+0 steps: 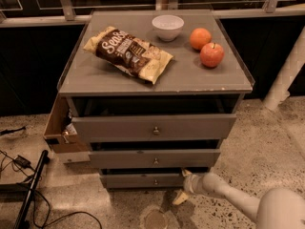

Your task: Open bottom drawer

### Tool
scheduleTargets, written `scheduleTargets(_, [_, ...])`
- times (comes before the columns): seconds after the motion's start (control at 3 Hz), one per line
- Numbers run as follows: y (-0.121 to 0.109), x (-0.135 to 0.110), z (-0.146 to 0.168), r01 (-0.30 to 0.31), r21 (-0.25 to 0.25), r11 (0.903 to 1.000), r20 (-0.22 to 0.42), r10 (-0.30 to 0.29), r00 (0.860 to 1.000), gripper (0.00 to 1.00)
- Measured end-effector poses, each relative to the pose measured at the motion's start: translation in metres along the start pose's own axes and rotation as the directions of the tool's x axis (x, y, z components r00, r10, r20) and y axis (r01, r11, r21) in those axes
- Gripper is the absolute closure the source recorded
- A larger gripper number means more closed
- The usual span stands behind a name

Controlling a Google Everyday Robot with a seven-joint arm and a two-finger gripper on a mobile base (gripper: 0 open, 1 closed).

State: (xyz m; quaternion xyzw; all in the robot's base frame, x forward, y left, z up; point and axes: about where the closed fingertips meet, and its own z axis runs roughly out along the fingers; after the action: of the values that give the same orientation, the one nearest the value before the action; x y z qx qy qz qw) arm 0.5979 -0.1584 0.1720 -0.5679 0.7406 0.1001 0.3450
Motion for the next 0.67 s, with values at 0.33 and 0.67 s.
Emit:
scheduleTargets(0.33, [-0.006, -0.002, 0.014, 0.016, -0.018, 0.9997, -0.007, -0.016, 1.0, 0.0])
scheduleTargets(0.67, [-0.015, -0.001, 0.033, 0.03, -0.049, 0.9984, -0.033, -0.032, 0.999, 0.0])
